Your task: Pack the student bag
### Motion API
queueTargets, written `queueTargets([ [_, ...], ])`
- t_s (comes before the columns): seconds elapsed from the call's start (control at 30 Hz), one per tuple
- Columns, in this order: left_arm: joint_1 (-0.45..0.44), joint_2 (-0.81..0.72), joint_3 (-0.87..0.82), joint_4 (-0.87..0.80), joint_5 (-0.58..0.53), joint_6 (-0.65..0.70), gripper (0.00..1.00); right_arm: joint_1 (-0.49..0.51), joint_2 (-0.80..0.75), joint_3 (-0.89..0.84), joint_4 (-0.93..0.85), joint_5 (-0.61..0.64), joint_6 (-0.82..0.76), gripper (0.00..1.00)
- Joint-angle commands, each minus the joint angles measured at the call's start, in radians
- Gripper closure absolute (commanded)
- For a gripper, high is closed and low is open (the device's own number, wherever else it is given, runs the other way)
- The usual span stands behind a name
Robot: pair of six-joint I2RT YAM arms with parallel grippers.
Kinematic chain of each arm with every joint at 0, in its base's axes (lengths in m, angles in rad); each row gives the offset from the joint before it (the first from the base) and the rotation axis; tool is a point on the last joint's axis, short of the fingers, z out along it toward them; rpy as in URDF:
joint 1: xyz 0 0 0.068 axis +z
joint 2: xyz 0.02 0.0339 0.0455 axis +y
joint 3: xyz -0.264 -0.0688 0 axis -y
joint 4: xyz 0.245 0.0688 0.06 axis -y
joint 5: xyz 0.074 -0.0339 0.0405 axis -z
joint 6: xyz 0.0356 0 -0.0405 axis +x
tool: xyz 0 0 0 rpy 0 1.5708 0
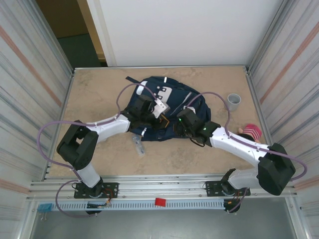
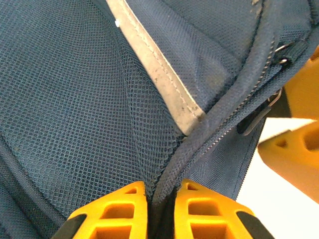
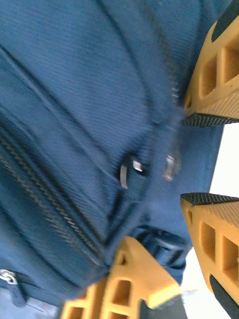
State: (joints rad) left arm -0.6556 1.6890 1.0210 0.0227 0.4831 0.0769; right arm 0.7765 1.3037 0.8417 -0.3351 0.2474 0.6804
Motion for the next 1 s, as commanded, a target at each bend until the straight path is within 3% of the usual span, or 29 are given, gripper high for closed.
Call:
queueTargets([
  [0.0,-0.006,0.009,0.029,-0.035,0.100,-0.044,1.00,-0.018,0.012,0.048,0.084,0.085,-0.001,0.61],
  [0.1,-0.006,0.011,0.036,-0.050,0.097,-0.031,1.00,-0.038,0.017,0.045,0.107,0.084,-0.014,0.64],
  [0.23,-0.006,0.008,0.040,-0.062,0.084,-0.019,1.00,-0.056,0.008,0.040,0.109,0.073,-0.033,0.84],
  [0.4,-0.006,0.010,0.044,-0.091,0.065,0.001,1.00,-0.081,-0.020,0.035,0.042,0.096,-0.042,1.00],
  [0.67,0.018,-0.008,0.052,-0.170,-0.021,0.065,1.00,-0.164,-0.102,0.025,-0.122,0.080,-0.067,1.00],
  [0.87,0.059,-0.027,0.054,-0.258,-0.110,0.141,1.00,-0.359,-0.176,-0.012,-0.205,-0.144,-0.174,1.00],
  [0.97,0.070,-0.045,0.042,-0.248,-0.125,0.135,1.00,-0.393,-0.159,0.008,-0.234,-0.267,-0.259,1.00],
])
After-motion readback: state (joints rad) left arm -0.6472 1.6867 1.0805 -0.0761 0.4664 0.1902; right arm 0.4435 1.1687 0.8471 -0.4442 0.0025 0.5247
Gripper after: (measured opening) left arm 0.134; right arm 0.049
